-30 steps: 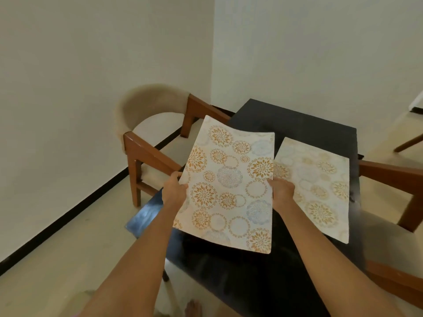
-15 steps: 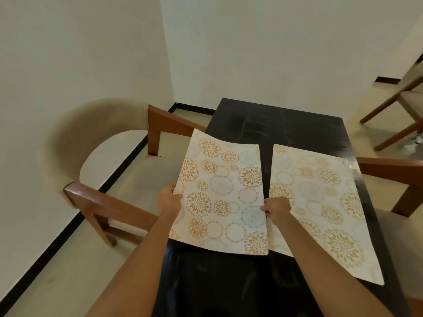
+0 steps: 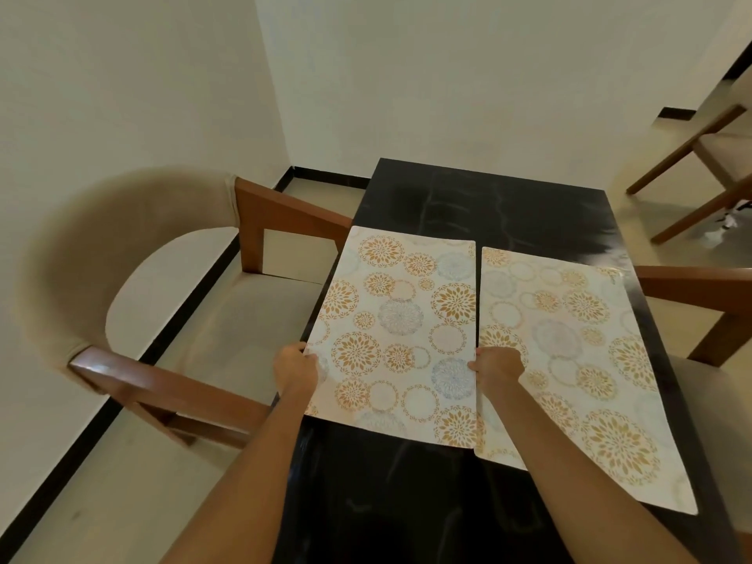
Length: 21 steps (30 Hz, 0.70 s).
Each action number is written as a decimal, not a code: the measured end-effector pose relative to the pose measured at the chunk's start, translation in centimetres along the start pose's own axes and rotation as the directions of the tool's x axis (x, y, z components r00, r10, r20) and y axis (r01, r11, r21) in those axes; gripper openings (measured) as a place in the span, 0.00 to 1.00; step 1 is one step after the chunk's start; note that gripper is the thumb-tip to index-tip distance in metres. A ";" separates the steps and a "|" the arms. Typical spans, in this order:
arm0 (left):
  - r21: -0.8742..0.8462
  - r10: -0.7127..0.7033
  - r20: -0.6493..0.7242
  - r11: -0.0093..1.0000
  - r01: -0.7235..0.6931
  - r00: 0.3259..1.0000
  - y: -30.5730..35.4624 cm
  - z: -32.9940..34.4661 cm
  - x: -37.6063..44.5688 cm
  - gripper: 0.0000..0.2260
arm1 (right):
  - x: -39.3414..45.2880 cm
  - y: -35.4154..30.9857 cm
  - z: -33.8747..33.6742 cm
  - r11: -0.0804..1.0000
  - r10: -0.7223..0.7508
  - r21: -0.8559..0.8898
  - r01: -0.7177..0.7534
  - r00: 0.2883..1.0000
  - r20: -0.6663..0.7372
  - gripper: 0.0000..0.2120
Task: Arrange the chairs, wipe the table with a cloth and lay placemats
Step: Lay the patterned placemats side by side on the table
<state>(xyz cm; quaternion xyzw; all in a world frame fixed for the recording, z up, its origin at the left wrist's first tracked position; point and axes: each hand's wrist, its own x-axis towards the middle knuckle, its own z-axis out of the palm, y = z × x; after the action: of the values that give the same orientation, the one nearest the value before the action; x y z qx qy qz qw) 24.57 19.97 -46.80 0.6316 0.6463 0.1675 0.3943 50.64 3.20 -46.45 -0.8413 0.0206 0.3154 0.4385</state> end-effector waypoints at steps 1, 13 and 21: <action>0.008 0.004 -0.007 1.000 -0.003 1.000 -0.1 0.1 -0.1 0.09 | -0.1 -0.2 0.2 1.000 0.017 -0.016 -0.018 0.999 -0.036 0.12; 0.214 0.051 -0.069 0.976 -0.035 0.996 -1.0 0.8 0.2 0.16 | -1.7 0.1 0.8 0.941 -0.097 -0.339 0.025 0.976 -0.197 0.05; 0.219 0.058 -0.037 0.975 -0.048 0.998 -1.9 0.8 1.0 0.18 | -2.7 -0.1 -0.1 0.943 -0.115 -0.325 0.073 0.987 -0.112 0.09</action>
<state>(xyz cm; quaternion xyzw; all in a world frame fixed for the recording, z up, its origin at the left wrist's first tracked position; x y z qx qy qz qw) 23.93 20.42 -48.98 0.6843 0.6519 0.1196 0.3040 48.54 2.54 -44.83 -0.9199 -0.0429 0.2382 0.3086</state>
